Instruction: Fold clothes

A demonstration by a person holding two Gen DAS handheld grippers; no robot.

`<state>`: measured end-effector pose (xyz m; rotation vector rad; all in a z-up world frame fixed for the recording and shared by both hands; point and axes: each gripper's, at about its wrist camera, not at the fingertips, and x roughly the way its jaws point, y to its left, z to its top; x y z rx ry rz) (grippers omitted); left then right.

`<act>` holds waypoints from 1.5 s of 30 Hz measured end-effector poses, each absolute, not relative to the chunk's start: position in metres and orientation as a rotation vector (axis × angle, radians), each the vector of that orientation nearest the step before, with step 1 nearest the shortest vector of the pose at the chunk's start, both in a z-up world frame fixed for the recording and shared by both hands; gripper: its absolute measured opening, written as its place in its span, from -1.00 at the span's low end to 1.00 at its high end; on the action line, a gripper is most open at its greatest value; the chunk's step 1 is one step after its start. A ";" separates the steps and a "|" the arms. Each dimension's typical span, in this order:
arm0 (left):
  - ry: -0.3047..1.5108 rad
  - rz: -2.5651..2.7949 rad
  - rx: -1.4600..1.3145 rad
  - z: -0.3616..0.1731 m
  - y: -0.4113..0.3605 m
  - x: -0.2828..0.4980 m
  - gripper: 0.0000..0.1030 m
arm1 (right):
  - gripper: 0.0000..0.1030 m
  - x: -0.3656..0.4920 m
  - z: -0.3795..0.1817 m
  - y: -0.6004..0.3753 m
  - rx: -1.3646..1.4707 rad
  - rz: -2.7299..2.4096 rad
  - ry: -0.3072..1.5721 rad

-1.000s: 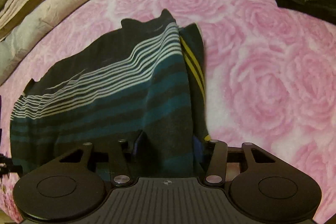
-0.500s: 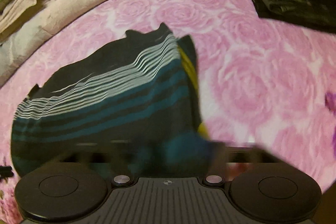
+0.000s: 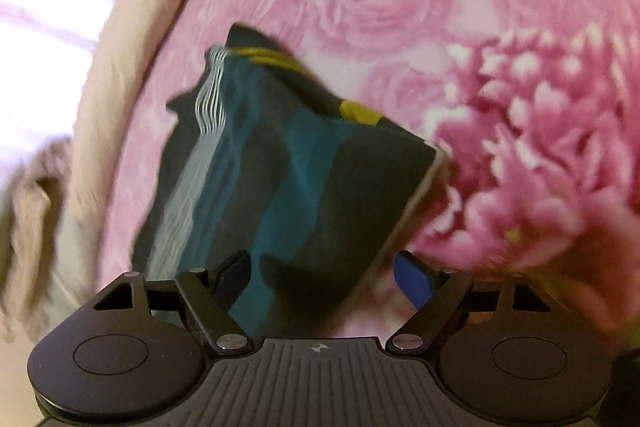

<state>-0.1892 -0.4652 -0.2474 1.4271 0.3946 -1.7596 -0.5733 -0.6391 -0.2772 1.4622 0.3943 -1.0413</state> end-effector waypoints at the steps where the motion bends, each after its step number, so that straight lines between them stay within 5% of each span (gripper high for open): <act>1: 0.418 -1.750 1.443 -0.249 -0.466 -0.186 -0.36 | -0.51 -0.580 -0.278 -0.647 1.462 -1.053 0.380; 9: 0.529 -1.687 1.473 -0.241 -0.468 -0.178 -0.36 | -0.48 -0.593 -0.269 -0.684 1.390 -1.023 0.497; 13: 0.564 -1.631 1.435 -0.220 -0.468 -0.172 -0.36 | 0.34 -0.579 -0.250 -0.671 1.282 -1.074 0.605; 24: 0.608 -1.514 1.127 -0.179 -0.535 -0.117 -0.33 | 0.35 -0.506 -0.219 -0.617 0.972 -0.712 0.813; 36: 0.877 -1.673 0.969 -0.248 -0.579 -0.058 -0.34 | 0.35 -0.443 -0.211 -0.538 0.956 -0.826 0.761; 45: 0.721 -1.818 0.951 -0.208 -0.543 -0.027 -0.23 | 0.35 -0.355 -0.203 -0.475 0.602 -0.636 0.936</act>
